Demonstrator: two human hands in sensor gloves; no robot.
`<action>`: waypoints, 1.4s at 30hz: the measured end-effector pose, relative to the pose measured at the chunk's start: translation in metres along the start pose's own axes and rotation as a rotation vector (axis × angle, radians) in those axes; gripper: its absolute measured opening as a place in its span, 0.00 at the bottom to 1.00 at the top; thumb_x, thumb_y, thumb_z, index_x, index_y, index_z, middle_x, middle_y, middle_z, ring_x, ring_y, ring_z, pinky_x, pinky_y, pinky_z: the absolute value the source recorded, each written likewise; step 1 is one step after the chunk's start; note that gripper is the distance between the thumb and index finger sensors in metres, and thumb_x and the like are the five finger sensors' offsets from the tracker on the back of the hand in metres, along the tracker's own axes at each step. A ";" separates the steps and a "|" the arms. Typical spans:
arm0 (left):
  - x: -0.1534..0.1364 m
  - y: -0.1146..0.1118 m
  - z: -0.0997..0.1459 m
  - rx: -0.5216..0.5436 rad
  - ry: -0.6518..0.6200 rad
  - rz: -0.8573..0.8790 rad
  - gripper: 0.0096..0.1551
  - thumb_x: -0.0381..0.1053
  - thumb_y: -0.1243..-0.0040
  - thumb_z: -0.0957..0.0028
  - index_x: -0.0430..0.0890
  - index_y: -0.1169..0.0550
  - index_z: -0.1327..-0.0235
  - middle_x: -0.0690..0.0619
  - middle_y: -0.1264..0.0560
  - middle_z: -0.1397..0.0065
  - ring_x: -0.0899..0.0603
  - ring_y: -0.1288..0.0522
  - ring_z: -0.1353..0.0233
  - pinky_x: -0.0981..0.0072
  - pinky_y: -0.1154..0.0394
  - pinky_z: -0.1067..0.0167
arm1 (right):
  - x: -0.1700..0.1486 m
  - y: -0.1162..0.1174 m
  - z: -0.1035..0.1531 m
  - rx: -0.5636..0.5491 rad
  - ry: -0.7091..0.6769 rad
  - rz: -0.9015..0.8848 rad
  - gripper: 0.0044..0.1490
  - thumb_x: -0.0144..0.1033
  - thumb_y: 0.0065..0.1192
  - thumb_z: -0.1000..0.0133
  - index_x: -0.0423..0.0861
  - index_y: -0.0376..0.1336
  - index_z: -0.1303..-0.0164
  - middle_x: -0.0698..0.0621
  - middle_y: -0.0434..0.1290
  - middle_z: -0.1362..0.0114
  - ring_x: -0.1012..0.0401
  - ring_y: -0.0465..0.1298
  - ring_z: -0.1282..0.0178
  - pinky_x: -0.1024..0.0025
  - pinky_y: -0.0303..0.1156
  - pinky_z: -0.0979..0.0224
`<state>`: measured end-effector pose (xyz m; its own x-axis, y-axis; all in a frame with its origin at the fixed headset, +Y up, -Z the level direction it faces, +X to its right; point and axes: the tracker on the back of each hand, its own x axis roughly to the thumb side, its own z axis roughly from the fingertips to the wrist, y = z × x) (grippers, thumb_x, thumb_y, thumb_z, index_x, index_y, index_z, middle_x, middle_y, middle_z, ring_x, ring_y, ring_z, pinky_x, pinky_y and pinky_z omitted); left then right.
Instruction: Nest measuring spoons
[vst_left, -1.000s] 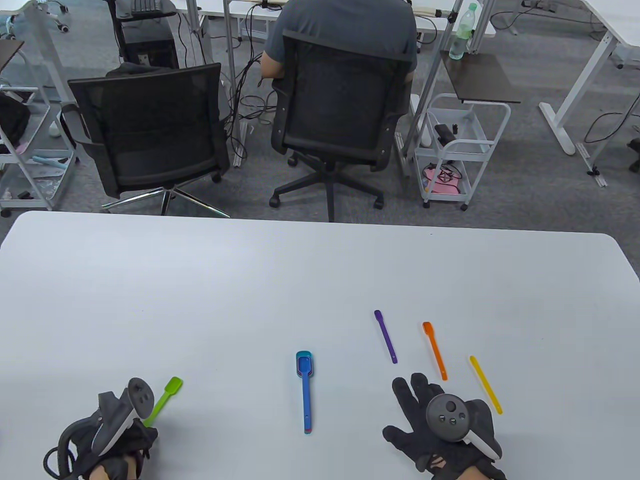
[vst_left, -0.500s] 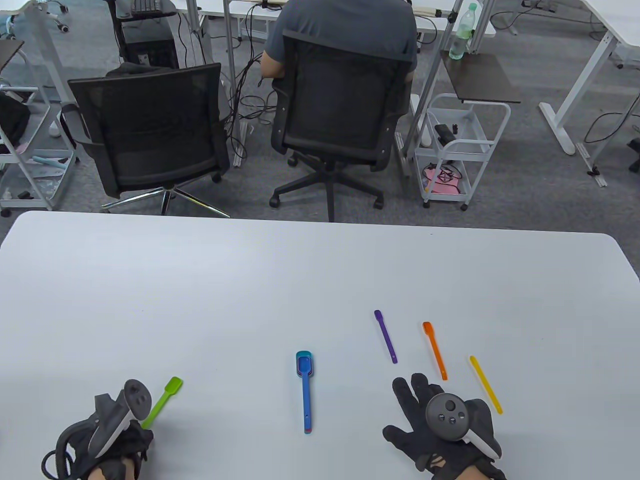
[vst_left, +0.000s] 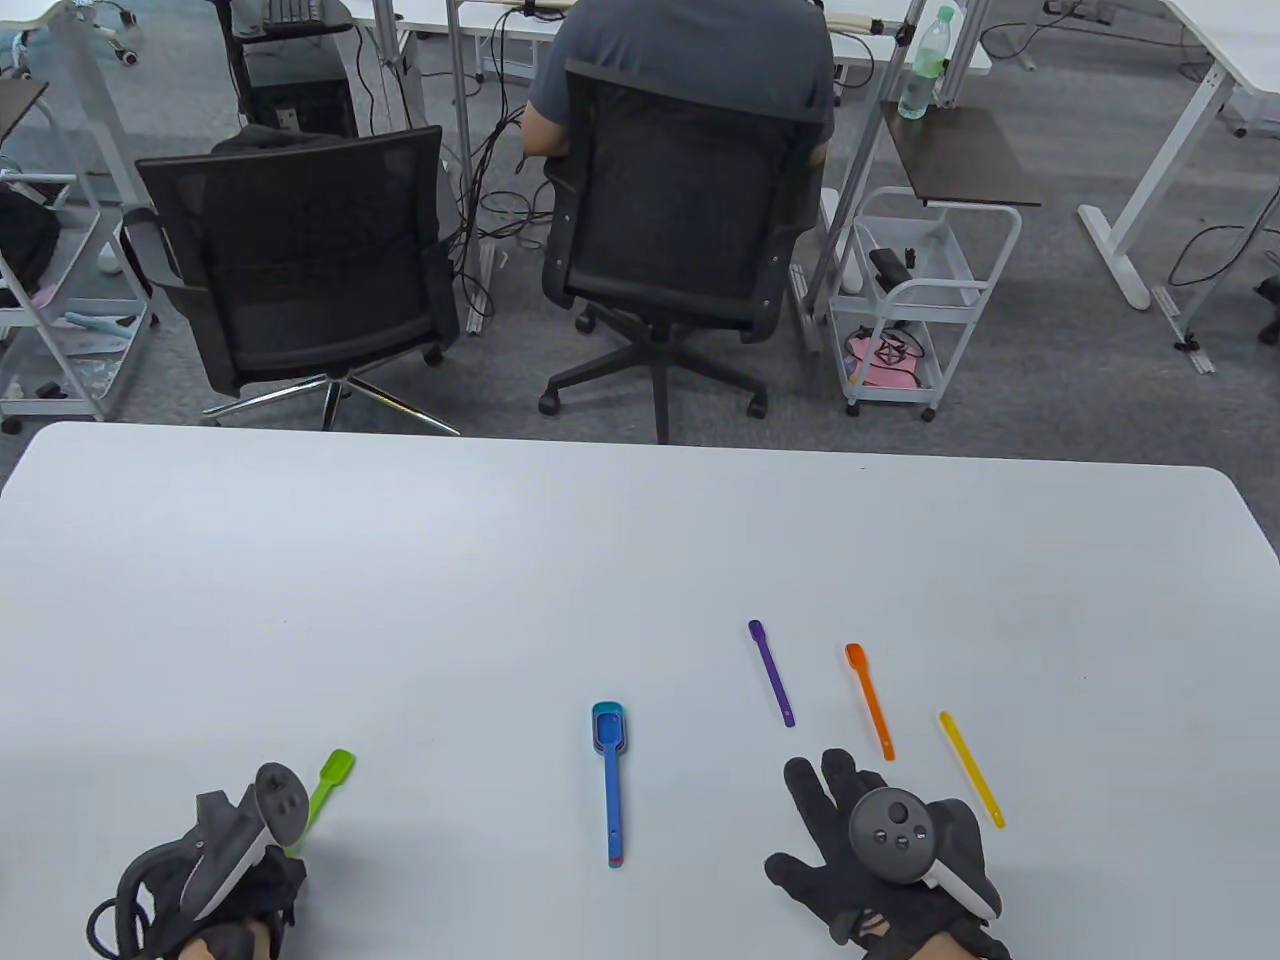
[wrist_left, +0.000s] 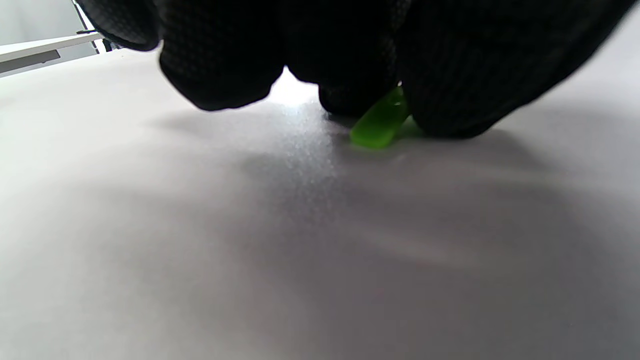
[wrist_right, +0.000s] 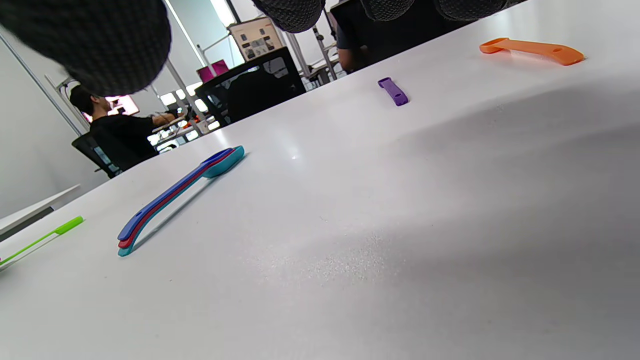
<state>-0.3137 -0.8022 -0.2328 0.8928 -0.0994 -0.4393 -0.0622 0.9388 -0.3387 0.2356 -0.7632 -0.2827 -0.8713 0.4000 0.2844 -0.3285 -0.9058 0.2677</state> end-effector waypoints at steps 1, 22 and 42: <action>0.000 0.000 0.000 0.003 -0.002 -0.001 0.35 0.63 0.23 0.57 0.45 0.18 0.41 0.62 0.18 0.63 0.49 0.17 0.54 0.31 0.36 0.26 | 0.000 0.000 0.000 0.001 0.000 0.001 0.62 0.71 0.64 0.55 0.50 0.47 0.18 0.32 0.45 0.15 0.26 0.52 0.22 0.19 0.48 0.33; 0.042 0.030 0.023 0.095 0.088 -0.017 0.34 0.64 0.21 0.58 0.44 0.14 0.45 0.63 0.17 0.67 0.51 0.15 0.57 0.32 0.33 0.28 | 0.002 0.000 0.000 -0.010 -0.025 -0.010 0.62 0.71 0.64 0.55 0.50 0.47 0.18 0.32 0.45 0.15 0.26 0.52 0.22 0.19 0.48 0.33; 0.162 0.057 0.068 0.095 0.204 0.102 0.35 0.63 0.22 0.54 0.38 0.13 0.46 0.61 0.17 0.67 0.49 0.15 0.59 0.29 0.32 0.31 | 0.002 -0.002 0.006 -0.034 -0.066 -0.009 0.62 0.71 0.64 0.55 0.50 0.48 0.18 0.32 0.45 0.15 0.26 0.52 0.22 0.19 0.48 0.33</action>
<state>-0.1424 -0.7418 -0.2667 0.7752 -0.0576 -0.6291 -0.0968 0.9732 -0.2084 0.2366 -0.7600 -0.2768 -0.8427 0.4157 0.3422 -0.3496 -0.9058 0.2396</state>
